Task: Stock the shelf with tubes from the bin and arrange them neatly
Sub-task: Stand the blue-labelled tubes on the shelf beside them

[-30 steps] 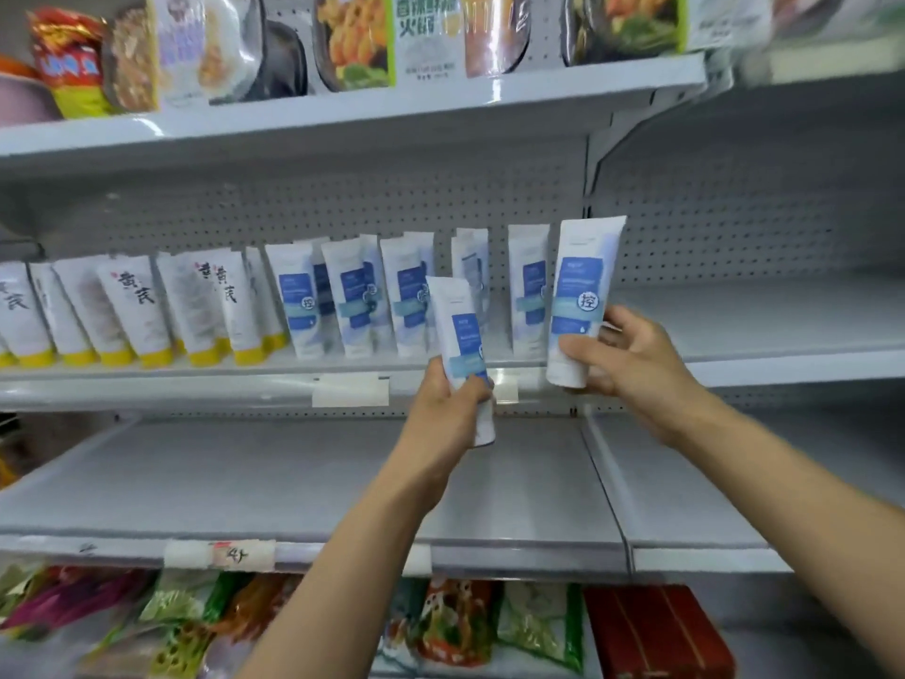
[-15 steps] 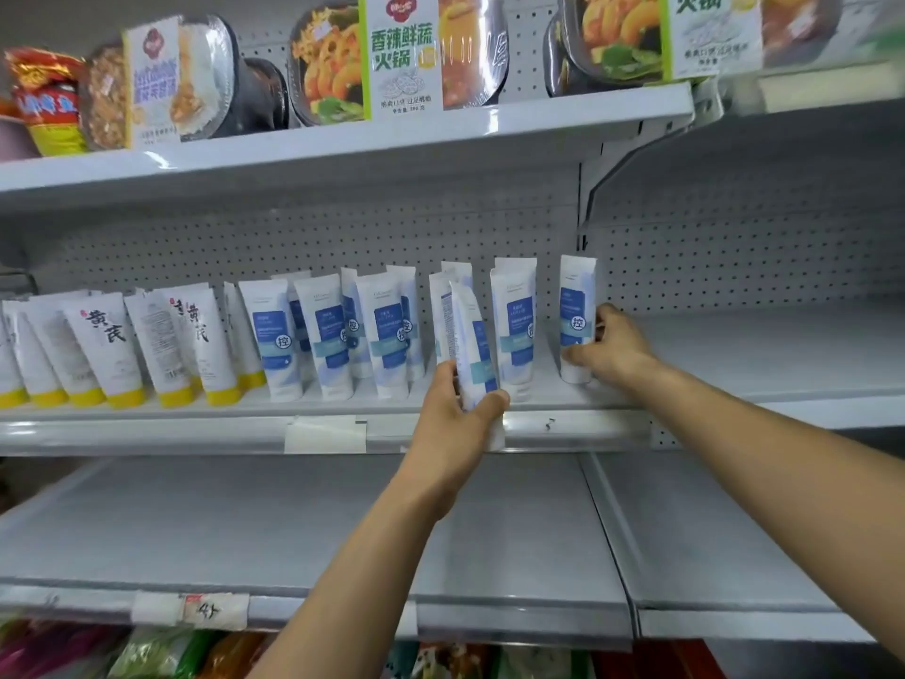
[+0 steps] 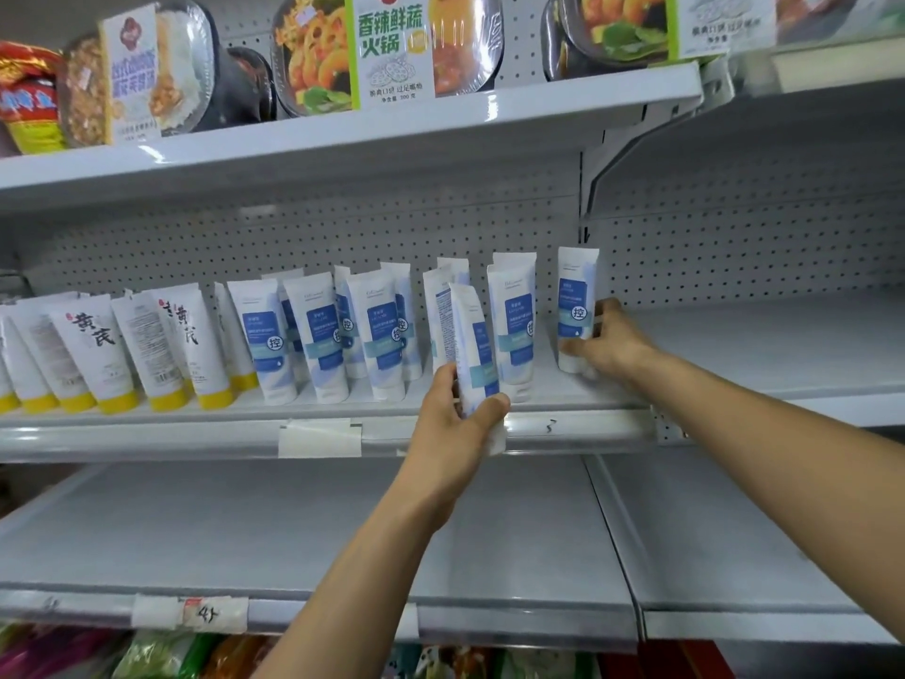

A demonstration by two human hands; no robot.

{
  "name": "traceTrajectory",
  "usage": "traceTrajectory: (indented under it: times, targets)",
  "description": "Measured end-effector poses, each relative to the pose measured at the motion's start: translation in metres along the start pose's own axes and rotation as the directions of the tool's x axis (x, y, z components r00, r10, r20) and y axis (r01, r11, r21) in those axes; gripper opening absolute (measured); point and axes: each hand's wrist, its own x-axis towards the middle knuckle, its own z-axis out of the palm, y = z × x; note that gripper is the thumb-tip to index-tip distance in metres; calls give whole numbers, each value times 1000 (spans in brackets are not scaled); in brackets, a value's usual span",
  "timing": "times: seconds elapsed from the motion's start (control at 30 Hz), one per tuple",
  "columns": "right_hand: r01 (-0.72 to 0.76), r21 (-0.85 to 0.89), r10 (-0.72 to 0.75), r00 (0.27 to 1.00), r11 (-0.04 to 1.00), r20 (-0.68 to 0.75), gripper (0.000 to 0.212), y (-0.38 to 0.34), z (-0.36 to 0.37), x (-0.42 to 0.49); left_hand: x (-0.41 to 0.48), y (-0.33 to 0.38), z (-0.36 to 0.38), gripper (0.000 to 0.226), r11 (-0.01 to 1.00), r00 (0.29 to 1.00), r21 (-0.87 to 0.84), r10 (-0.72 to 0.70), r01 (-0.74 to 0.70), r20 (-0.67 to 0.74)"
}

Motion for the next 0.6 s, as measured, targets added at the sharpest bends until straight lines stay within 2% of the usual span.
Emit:
traceTrajectory:
  times: [0.1, 0.13, 0.17, 0.2, 0.27, 0.33, 0.37, 0.43, 0.5, 0.6]
  targets:
    - [30, -24, -35, 972, 999, -234, 61, -4, -1, -13, -6, -2, -4, 36, 1000, 1000, 2, 5, -5, -3]
    - [81, -13, -81, 955, 997, -285, 56, -9, -2, -22, -7, -2, -5, 37, 1000, 1000, 3, 11, -11, -5]
    - [132, 34, -117, 953, 991, -279, 50, -17, -3, -33, -10, -2, -6, 38, 1000, 1000, 9, 19, -19, -6]
    - [173, 111, -148, 967, 979, -207, 45, -25, -4, -45, -11, -2, -6, 39, 999, 1000, 17, 28, -28, -9]
    - [208, 249, -233, 969, 946, 75, 41, -41, -5, -74, -13, -3, -4, 39, 998, 999, 40, 51, -50, -19]
    - [178, 278, -273, 895, 944, 354, 52, -53, -4, -99, -15, -1, 0, 41, 993, 996, 74, 91, -89, -22]
    - [155, 278, -267, 863, 948, 429, 54, -56, -1, -105, -16, 0, 3, 41, 989, 993, 96, 114, -112, -16]
    - [149, 304, -284, 838, 941, 466, 39, -57, 3, -110, -17, 5, 10, 36, 982, 989, 121, 146, -147, 13]
    - [146, 348, -291, 863, 926, 414, 30, -58, 0, -109, -17, 13, 16, 31, 978, 986, 126, 156, -163, 63]
    - [193, 311, -288, 911, 930, 294, 32, -56, -15, -103, -12, 15, 18, 50, 966, 985, 198, 157, -168, 71]
